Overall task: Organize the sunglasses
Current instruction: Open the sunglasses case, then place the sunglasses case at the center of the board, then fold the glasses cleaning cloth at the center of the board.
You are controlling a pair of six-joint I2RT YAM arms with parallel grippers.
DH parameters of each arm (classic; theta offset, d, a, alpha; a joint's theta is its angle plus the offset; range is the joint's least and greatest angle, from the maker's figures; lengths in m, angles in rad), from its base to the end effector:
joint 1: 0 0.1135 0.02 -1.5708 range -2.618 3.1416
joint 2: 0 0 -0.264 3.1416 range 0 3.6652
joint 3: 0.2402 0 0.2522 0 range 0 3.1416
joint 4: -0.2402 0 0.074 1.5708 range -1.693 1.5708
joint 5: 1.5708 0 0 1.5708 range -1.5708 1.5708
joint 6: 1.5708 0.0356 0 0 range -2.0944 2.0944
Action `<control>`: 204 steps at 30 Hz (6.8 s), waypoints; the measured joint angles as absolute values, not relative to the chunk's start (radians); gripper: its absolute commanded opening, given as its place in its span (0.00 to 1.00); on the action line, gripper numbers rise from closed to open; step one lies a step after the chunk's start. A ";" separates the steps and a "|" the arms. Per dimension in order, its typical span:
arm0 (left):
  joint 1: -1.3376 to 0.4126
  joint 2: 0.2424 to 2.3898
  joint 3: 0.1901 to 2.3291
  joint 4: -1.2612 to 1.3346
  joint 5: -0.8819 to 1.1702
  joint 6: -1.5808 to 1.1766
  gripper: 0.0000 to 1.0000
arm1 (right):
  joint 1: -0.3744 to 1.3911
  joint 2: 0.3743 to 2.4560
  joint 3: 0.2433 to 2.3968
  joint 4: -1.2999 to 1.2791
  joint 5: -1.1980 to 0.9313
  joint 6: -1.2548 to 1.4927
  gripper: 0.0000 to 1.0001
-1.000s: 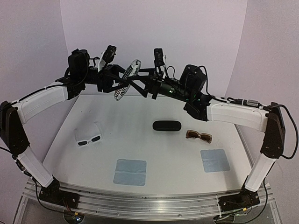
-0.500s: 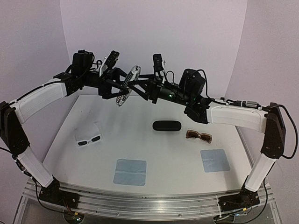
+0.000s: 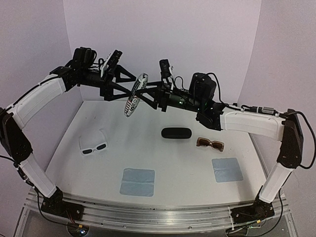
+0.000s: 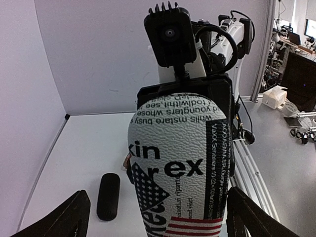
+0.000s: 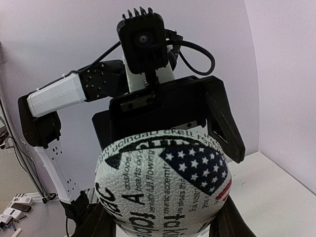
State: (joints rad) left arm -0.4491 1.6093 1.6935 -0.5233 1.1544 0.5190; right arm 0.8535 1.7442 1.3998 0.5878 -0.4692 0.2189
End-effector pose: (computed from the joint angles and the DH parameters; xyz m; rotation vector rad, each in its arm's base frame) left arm 0.3005 -0.1809 0.4201 1.4444 1.2033 -1.0920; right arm 0.2633 0.3263 0.3728 -0.8417 1.1944 1.1999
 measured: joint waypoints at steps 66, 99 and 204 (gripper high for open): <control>-0.484 1.702 1.810 -0.698 0.910 0.498 0.57 | 0.789 1.742 1.404 0.506 -0.457 0.248 0.00; -0.410 1.686 1.731 -0.582 0.939 0.494 0.00 | 0.837 1.745 1.410 0.449 -0.513 0.276 0.00; -0.617 1.667 1.419 -0.626 0.286 0.854 0.64 | 0.814 1.512 0.918 0.401 -0.203 0.181 0.82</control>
State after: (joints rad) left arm -0.6172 1.6670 1.4194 -0.6257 0.2860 0.8540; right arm 0.8135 1.5119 0.9184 0.4007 -0.2027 0.1808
